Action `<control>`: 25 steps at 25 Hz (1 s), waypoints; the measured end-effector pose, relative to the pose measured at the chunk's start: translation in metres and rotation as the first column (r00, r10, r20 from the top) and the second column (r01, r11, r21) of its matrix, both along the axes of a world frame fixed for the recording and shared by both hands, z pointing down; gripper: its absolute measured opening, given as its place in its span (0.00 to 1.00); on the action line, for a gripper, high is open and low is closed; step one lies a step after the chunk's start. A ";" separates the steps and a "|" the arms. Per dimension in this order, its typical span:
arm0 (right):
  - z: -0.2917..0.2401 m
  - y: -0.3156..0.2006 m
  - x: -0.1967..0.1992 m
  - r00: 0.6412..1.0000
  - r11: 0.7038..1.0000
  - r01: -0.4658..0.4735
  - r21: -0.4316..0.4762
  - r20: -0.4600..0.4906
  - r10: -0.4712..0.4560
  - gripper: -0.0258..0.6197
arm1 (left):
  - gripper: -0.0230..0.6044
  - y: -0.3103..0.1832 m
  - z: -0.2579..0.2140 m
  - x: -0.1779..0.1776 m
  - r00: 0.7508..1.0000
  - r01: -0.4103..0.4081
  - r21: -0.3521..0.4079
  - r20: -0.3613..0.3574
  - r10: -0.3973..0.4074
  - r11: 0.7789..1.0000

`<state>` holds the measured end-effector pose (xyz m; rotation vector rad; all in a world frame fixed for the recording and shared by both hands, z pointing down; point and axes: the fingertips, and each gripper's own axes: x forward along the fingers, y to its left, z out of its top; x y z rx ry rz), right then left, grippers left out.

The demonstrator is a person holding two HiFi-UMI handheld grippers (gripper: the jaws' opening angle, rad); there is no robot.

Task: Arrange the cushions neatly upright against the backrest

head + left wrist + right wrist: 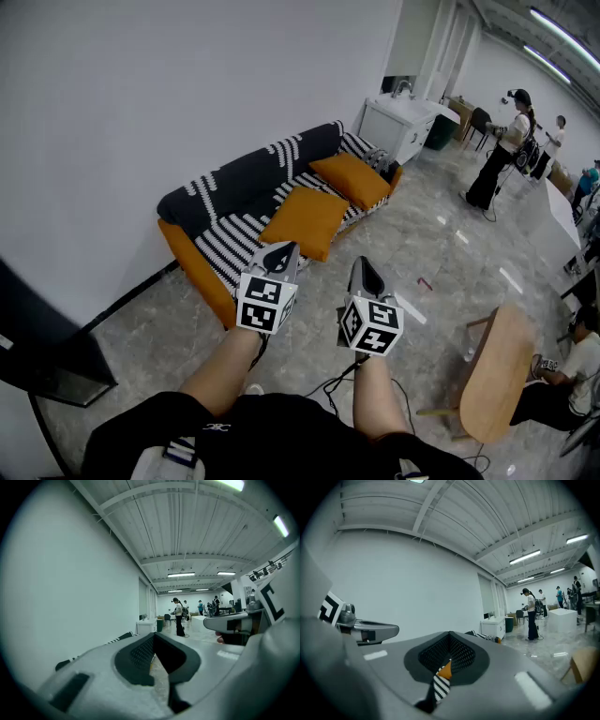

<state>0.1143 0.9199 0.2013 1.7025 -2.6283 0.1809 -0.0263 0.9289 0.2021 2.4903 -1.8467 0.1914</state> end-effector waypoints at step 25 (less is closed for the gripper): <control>0.004 -0.022 -0.076 0.993 0.997 -0.076 -0.004 -0.090 0.075 0.05 | 0.05 -0.034 0.007 -0.055 0.995 -0.085 -0.017 -0.044 0.084 0.996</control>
